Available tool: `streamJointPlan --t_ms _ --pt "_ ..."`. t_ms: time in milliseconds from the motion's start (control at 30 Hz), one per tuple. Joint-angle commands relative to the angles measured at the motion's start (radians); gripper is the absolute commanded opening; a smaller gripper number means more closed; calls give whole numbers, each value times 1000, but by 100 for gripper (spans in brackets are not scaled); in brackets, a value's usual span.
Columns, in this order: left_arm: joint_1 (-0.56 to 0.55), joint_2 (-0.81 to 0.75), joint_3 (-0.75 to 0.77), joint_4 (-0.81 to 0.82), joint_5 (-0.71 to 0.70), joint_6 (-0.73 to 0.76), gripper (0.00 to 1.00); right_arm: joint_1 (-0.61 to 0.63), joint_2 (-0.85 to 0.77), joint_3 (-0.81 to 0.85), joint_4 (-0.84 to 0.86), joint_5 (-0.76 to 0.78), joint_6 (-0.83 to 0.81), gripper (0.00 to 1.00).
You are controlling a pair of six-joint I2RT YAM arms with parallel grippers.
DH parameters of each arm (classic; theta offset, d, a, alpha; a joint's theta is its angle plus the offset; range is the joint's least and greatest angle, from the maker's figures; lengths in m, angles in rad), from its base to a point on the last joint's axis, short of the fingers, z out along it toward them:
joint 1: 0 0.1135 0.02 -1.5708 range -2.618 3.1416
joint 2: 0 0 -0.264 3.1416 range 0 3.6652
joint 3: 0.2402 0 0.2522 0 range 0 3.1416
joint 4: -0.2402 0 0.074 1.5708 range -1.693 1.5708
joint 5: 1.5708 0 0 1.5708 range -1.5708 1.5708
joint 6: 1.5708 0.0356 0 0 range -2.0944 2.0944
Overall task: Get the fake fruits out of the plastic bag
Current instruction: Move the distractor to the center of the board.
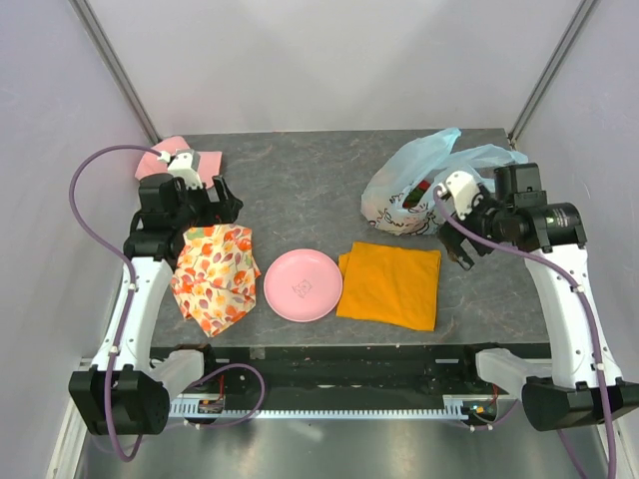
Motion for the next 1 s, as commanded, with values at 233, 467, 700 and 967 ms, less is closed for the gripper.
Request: streamJointPlan --t_ms 233,467,700,967 --pt "-3 -6 52 -13 112 10 96 315 107 -336 253 -229 -193 71" --pt "-3 -11 30 8 77 37 96 462 440 -331 376 -104 -244 3" --pt "-3 12 50 21 98 15 94 479 617 -355 531 52 -243 0" --pt "-3 28 112 24 63 101 92 318 639 -525 550 287 -323 0"
